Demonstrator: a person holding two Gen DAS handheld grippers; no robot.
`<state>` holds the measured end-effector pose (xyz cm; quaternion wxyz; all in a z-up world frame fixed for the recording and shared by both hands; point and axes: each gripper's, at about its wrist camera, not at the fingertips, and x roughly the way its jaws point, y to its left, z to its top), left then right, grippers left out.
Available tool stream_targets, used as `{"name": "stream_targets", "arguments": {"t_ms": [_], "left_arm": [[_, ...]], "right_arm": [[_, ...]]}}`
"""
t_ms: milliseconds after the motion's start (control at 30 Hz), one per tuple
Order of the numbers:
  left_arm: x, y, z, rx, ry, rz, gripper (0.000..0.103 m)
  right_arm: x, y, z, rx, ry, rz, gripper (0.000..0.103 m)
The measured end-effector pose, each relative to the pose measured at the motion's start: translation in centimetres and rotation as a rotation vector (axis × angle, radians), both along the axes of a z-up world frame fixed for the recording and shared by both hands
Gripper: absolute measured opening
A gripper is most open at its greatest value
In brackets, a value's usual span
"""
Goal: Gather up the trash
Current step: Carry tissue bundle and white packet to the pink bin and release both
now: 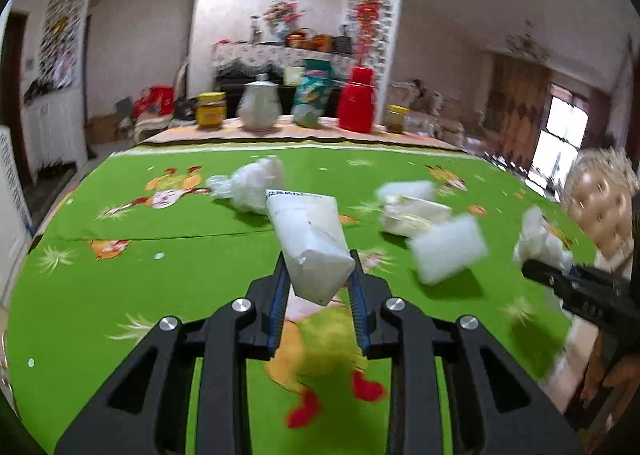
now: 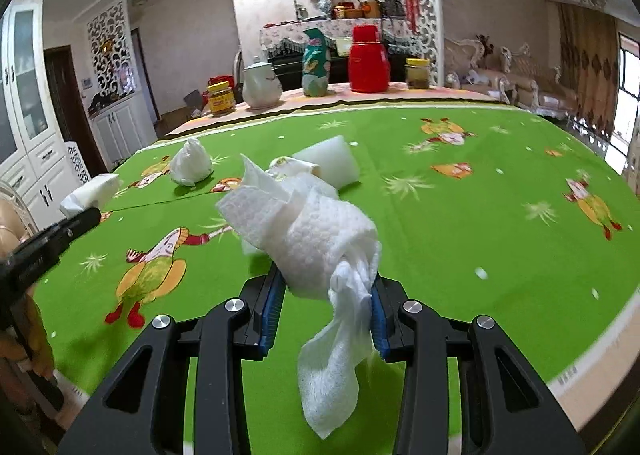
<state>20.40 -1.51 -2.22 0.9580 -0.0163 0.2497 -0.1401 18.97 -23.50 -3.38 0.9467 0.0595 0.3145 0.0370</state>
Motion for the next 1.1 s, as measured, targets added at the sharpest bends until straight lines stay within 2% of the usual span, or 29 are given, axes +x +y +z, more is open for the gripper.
{"name": "stream_targets", "arguments": {"t_ms": [267,533,867,1100], "left_arm": [[-2.9,-5.9,-0.8,0.037,0.06,-0.157,0.028],[-5.1,-13.0,-1.6,0.076,0.094,-0.344,0.028],[-9.6,-23.7,-0.7,0.133,0.031,-0.612,0.028],[-13.7,-30.2,-0.5,0.13,0.008,-0.789,0.028]], "right_arm": [[-5.0,-2.2,0.0,0.017,-0.002,-0.027,0.037],[-10.1,-6.1,1.1,-0.042,-0.055,-0.134,0.037],[-16.7,-12.9,2.0,-0.078,-0.081,-0.331,0.037],[-21.9,-17.1,2.8,-0.134,-0.084,-0.475,0.037]]}}
